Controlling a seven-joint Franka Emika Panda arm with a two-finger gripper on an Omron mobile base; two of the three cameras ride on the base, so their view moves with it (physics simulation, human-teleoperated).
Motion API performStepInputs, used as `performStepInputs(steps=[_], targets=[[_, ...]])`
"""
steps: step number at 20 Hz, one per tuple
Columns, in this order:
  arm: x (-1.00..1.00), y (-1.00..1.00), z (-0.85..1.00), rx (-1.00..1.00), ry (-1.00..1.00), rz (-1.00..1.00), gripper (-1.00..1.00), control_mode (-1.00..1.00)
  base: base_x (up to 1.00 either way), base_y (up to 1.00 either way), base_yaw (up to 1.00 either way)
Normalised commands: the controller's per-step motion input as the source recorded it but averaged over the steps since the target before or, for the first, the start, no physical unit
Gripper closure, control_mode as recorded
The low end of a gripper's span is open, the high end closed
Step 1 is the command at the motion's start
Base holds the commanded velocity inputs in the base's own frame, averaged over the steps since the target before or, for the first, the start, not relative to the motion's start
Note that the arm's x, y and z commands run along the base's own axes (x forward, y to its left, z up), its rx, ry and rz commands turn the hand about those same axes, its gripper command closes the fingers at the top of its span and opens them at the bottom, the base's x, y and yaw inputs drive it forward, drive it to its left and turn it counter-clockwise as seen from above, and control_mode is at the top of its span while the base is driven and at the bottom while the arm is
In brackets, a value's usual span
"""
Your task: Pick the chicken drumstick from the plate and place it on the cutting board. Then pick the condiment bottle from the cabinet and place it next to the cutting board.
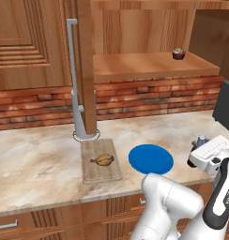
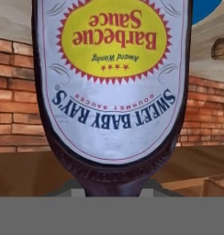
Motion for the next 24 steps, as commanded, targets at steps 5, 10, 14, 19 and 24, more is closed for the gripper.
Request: performStepInputs(steps=[5, 10, 14, 19, 24], targets=[[0.28, -0.33, -0.28, 0.0, 0.0, 0.05, 1.0, -1.0, 0.0, 0.0, 0.0], [0.26, -0.46, -0.24, 0.0, 0.0, 0.06, 1.0, -1.0, 0.0, 0.0, 0.0], [0.23, -0.38, -0.21, 0.0, 0.0, 0.06, 1.0, -1.0, 0.0, 0.0, 0.0], [0.11, -0.13, -0.17, 0.0, 0.0, 0.04, 1.0, -1.0, 0.0, 0.0, 0.0], [0.02, 0.0, -0.2, 0.0, -0.02, 0.01, 1.0, -1.0, 0.0, 0.0, 0.0]])
